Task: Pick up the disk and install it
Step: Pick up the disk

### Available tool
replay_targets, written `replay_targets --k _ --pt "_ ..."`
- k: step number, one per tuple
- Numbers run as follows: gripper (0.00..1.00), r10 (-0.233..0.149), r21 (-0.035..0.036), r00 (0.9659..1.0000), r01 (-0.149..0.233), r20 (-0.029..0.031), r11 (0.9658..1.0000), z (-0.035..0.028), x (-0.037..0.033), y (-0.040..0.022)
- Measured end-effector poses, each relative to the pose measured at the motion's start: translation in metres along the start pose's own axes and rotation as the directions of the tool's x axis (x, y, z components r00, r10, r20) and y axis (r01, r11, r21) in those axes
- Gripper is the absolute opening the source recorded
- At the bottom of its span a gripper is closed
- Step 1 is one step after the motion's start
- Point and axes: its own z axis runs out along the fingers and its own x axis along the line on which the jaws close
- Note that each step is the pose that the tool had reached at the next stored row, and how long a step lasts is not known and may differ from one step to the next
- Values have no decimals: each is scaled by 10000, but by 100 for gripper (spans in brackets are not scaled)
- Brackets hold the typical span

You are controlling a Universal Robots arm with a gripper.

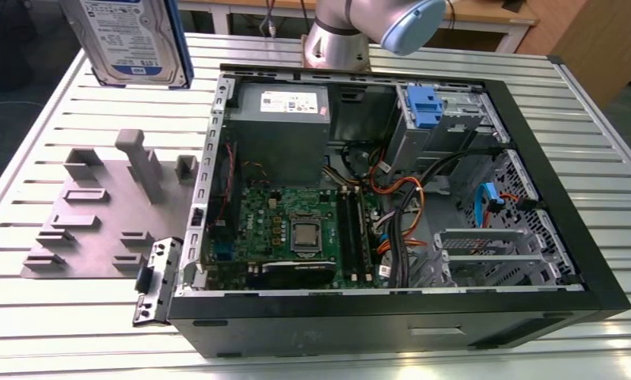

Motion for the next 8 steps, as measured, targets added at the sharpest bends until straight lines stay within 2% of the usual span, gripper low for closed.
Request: replay_targets --k 8 --pt "35 1 0 10000 -1 0 10000 -1 -1 -34"
